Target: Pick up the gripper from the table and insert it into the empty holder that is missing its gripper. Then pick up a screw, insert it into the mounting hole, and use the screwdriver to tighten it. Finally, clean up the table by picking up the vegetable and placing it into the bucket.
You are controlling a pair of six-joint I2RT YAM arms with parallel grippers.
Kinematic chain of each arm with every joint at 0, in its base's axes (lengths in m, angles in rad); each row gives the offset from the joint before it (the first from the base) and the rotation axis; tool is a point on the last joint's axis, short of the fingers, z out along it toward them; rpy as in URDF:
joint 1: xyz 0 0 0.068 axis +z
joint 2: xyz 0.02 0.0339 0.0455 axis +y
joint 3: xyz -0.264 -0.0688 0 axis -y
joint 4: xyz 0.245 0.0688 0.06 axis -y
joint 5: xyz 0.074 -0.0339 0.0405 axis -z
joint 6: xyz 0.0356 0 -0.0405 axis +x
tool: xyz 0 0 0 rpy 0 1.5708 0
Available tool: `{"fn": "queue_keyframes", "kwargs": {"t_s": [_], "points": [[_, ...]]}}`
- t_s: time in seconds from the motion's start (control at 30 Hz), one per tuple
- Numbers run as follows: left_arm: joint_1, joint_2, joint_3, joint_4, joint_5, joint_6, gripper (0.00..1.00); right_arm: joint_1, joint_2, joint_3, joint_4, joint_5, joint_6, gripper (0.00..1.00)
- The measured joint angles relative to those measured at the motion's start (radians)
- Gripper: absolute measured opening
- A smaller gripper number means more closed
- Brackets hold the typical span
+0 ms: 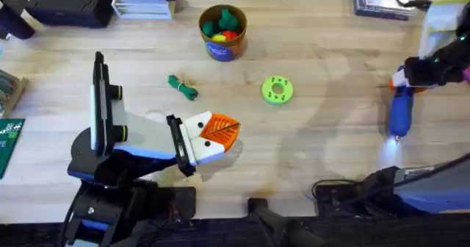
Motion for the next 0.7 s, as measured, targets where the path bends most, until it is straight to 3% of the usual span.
{"fn": "queue_keyframes", "kwargs": {"t_s": [0.5,0.7], "points": [[0.000,0.000,0.000,0.000,0.000,0.000,0.006,0.000,-0.529,-0.010,-0.015,-0.086,0.203,0.028],[0.000,0.000,0.000,0.000,0.000,0.000,0.006,0.047,-0.795,-0.149,0.043,-0.154,0.306,0.028]]}}
